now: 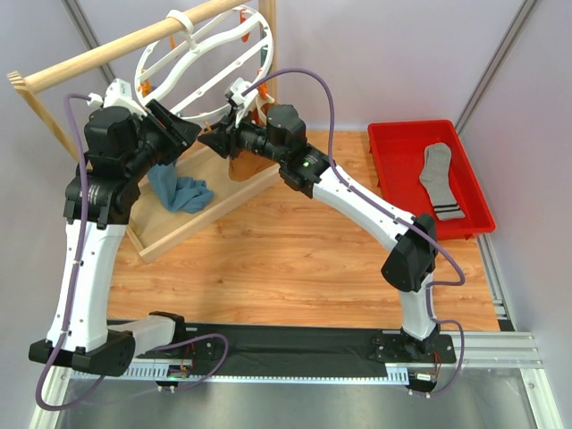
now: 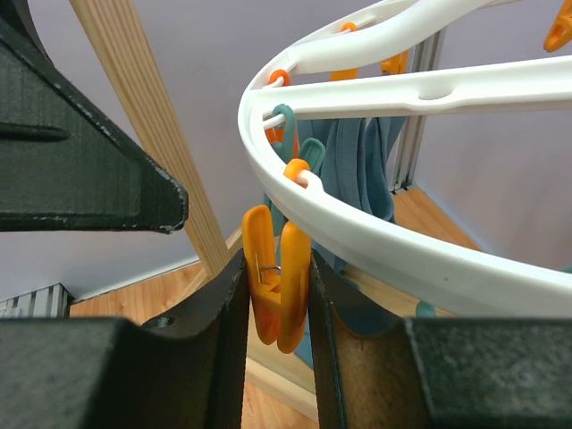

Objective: Clip the socks to the hanger
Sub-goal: Open the clamp at the hanger.

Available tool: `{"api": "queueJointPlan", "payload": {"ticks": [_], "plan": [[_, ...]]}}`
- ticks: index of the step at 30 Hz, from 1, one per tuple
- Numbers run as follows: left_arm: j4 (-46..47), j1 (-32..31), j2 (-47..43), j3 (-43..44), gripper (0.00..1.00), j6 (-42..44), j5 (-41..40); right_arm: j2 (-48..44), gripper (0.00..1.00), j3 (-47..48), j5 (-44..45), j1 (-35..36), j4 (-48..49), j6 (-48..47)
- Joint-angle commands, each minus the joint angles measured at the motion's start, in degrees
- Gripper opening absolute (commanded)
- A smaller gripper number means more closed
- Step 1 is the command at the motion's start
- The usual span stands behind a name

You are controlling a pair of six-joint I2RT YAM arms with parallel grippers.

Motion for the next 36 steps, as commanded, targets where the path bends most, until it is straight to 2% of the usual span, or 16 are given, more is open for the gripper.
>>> {"api": "queueJointPlan", "payload": {"ticks": [1,8,15,23,30,33,36], "plan": [[2.2,-0.9,1.0,0.8,0.56,-0.6,-4.6,-3.3,0.00,-0.7,1.1,0.1,-0.3,-1.7],[4.2,-3.5,2.7,0.6,0.56,-0.4,-6.5,-3.1,0.00,-0.1,0.5,0.1,-0.8,-1.8],[8.3,-4.6,3.1,-1.1,0.56,3.9,-7.1,-3.9,0.00,-1.0,-0.5,0.2,-1.4,-2.5],[3.8,-6.3,7.1,2.3,0.56,4.9,-9.3,-3.9,0.00,-0.7,-0.6,0.2,-1.7,-3.6],[4.0,-7.5,7.9,2.7,0.56,4.1,-12.6,-3.5,0.00,0.1,-0.9,0.4,-2.4,-4.5],[4.7,-7.6,8.4,2.9,0.52,4.4,-13.0,-3.5,0.00,-0.1,-1.0,0.5,-2.4,-4.5],[4.8,-7.7,8.8,3.0,0.44,4.4,-13.1,-3.7,0.00,-0.4,-1.1,0.5,-2.4,-5.9]]}}
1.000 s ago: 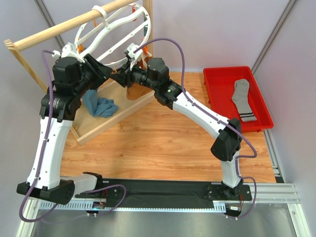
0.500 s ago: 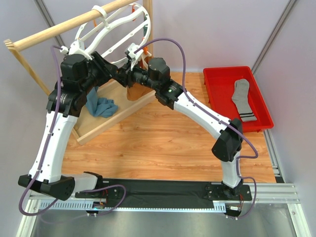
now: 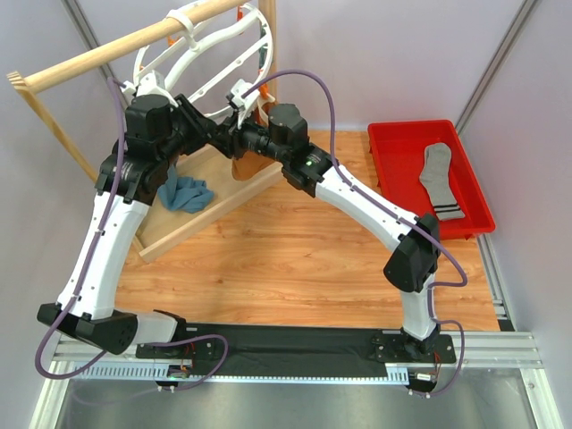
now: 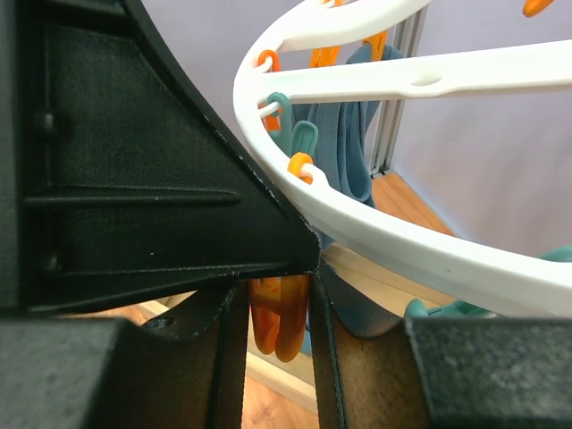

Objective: Clip the socks to the hanger
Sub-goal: Open the clamp at the hanger.

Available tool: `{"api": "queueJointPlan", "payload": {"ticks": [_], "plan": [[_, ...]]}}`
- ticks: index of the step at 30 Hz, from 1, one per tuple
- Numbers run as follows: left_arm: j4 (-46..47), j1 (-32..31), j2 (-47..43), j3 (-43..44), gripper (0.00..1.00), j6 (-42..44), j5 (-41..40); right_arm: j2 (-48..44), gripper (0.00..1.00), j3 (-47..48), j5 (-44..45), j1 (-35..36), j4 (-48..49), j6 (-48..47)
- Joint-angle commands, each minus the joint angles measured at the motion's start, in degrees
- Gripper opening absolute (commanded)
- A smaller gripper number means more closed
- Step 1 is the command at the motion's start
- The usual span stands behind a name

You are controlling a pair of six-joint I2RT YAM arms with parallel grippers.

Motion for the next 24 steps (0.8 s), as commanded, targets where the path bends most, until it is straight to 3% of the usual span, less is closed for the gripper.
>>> {"api": "queueJointPlan", "payload": {"ticks": [1,4,5,6,7,11,13,14,17,20,24], "plan": [[1.3,0.0,1.1,1.8,0.42,1.3,-2.2,-2.8,0.00,0.6,-2.4,1.1,0.4,-2.5],[1.5,0.0,1.0,1.8,0.28,1.6,-1.2,-2.6,0.00,0.7,-2.8,1.1,0.4,-3.3],[1.5,0.0,1.0,1.9,0.20,1.6,-0.9,-2.5,0.00,1.3,-2.8,1.0,-1.2,-3.4],[1.4,0.0,1.0,2.1,0.04,1.6,-0.8,-2.3,0.00,1.3,-2.6,1.1,-1.4,-3.6],[1.2,0.0,1.0,2.4,0.00,1.4,-0.8,-2.4,0.00,1.4,-2.6,1.0,-1.6,-3.6],[0.8,0.0,0.4,2.5,0.00,1.9,-1.5,-2.9,0.10,0.6,-2.3,1.0,-1.5,-3.5],[1.2,0.0,0.1,1.9,0.00,2.2,-1.9,-3.6,0.23,-0.5,-1.0,1.0,-1.9,-3.7],[2.0,0.0,-0.2,1.1,0.00,2.5,-1.9,-4.7,0.37,-1.5,-0.5,1.0,-1.7,-3.7],[3.0,0.0,-1.0,-0.2,0.00,3.0,-1.9,-9.3,0.61,-8.0,2.3,1.0,-0.3,-3.8],[2.8,0.0,-1.1,-0.3,0.00,3.9,-2.0,-14.0,0.68,-15.9,7.0,0.7,-0.3,-3.1],[3.1,0.0,-1.5,-0.9,0.00,4.7,-2.2,-25.8,0.68,-25.6,14.2,-1.0,-4.5,2.7]]}}
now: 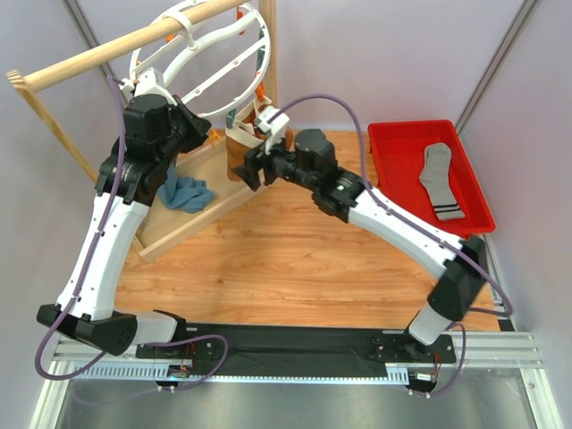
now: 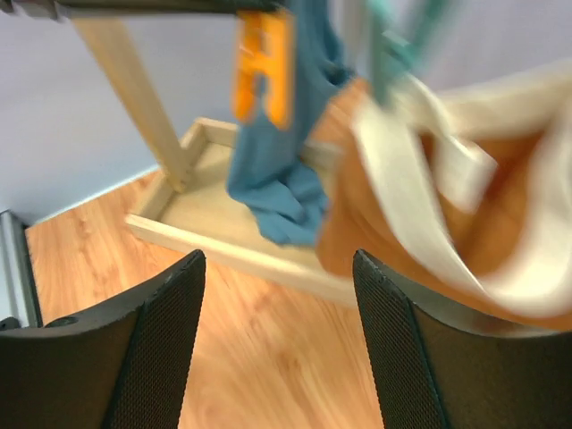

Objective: Clip the socks to the hanger
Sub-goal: Open the clamp at the hanger, then adjust the sock in the bin.

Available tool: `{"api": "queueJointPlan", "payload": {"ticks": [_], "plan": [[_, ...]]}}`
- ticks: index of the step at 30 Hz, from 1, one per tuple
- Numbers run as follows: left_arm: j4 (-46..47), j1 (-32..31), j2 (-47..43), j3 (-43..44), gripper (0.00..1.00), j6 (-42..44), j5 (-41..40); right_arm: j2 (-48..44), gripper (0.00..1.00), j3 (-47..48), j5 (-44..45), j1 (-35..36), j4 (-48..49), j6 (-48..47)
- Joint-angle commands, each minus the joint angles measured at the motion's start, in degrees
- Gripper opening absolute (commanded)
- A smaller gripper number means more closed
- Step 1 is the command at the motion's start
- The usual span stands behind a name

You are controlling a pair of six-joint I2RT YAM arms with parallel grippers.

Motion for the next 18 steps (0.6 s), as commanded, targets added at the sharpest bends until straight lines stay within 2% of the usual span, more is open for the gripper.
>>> {"api": "queueJointPlan", "payload": {"ticks": [1,4,7,8,9,10,13,14,16,17,18], "plan": [[1.3,0.1,-1.5,-0.7,0.00,2.2,-0.9,-12.4,0.68,-6.6,13.2,-2.1,-3.6,5.1],[1.7,0.1,-1.9,-1.8,0.00,2.3,0.0,-20.7,0.66,-18.5,20.0,-7.8,-5.9,10.5],[2.0,0.1,-2.4,-2.6,0.00,2.1,0.6,-25.9,0.64,-24.5,21.5,-19.4,-8.1,16.9],[2.0,0.1,-2.4,-2.8,0.00,2.1,0.6,-26.1,0.63,-24.7,21.9,-26.3,-9.8,18.3],[2.0,0.1,-2.4,-2.8,0.00,2.3,0.7,-25.3,0.62,-24.5,21.9,-29.8,-13.2,20.3],[2.0,0.1,-2.7,-2.8,0.00,2.4,0.6,-24.5,0.62,-24.6,22.2,-36.3,-14.2,20.6],[2.2,0.1,-3.4,-2.8,0.00,3.0,0.1,-18.5,0.59,-23.9,24.9,-44.6,-15.6,23.6],[2.5,0.1,-3.8,-3.1,0.00,3.1,-0.1,-16.1,0.57,-23.0,25.0,-50.2,-15.5,25.0],[2.7,0.1,-4.2,-3.2,0.00,3.1,-0.3,-11.4,0.50,-21.4,20.6,-54.9,-12.6,30.3],[2.7,0.1,-4.3,-3.2,0.00,3.1,-0.2,-5.2,0.46,-19.7,19.6,-58.2,-12.9,31.9],[2.7,0.1,-4.4,-3.2,0.00,3.1,-0.1,-2.2,0.38,-15.6,18.3,-59.3,-14.3,32.8]]}}
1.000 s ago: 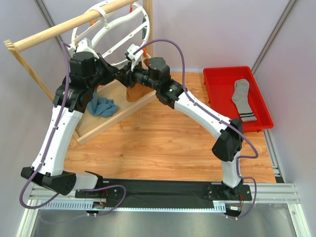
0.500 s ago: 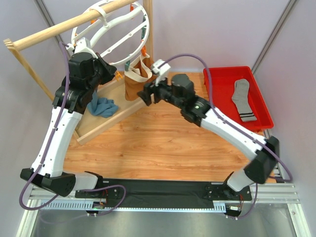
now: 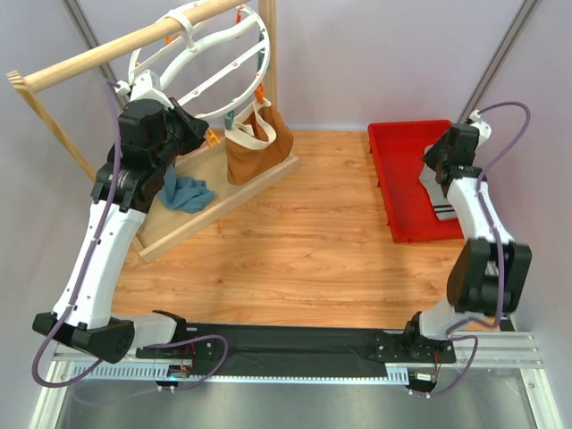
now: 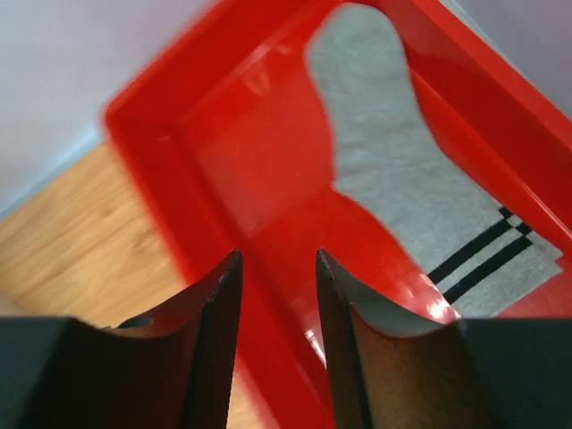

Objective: Clip the socks to the hanger
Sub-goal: Adjust the sock in the bin.

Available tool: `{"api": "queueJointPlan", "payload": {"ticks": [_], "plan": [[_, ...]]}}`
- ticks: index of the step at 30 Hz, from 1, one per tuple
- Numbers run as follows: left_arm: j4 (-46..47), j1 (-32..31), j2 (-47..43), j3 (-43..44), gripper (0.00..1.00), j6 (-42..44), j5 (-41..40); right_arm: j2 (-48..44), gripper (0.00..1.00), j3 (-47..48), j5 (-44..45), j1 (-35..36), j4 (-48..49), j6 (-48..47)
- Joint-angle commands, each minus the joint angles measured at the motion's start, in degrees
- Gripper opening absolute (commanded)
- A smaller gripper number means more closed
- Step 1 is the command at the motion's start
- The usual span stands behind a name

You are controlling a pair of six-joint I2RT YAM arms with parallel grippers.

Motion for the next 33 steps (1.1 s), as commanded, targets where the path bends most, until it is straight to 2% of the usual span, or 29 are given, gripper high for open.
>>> {"api": "queueJointPlan", "payload": {"ticks": [1,2,4,7,10,14,18,20,25,27,33], "plan": [[0.5,0.1,-2.0,-0.5,0.00,1.4,0.1,11.6,0.37,9.0,-3.4,-4.9,-4.0,8.1],[0.6,0.1,-2.1,-0.4,0.00,1.5,0.3,17.2,0.37,11.6,-2.7,-5.3,-6.3,7.1],[0.6,0.1,-2.4,-0.5,0.00,1.8,0.5,22.2,0.41,17.1,-2.3,-5.4,-8.6,6.1],[1.1,0.1,-2.9,-0.7,0.00,2.0,0.8,28.5,0.47,20.5,-1.1,-5.4,-5.5,4.6],[1.9,0.1,-3.4,-1.6,0.00,1.6,1.6,34.4,0.47,25.6,-1.2,-5.5,-3.7,4.0],[2.5,0.1,-3.5,-2.4,0.00,1.6,2.5,40.2,0.40,32.9,1.7,-5.1,-4.0,2.0],[3.5,0.1,-3.5,-3.1,0.00,1.5,4.0,44.6,0.30,39.9,4.0,-5.4,-10.5,-1.4],[3.8,0.1,-3.5,-3.5,0.00,1.2,4.2,42.3,0.30,36.7,5.0,-5.4,-11.2,-1.7],[3.7,0.1,-3.7,-4.1,0.00,2.0,4.5,32.1,0.38,24.4,5.8,-5.6,-12.4,-1.1],[4.0,0.1,-3.9,-4.9,0.00,2.5,4.1,28.5,0.36,19.1,4.4,-6.7,-15.0,0.1],[4.9,0.1,-4.1,-5.7,0.00,3.3,4.7,21.8,0.28,7.5,3.7,-8.9,-11.1,-1.4]]}}
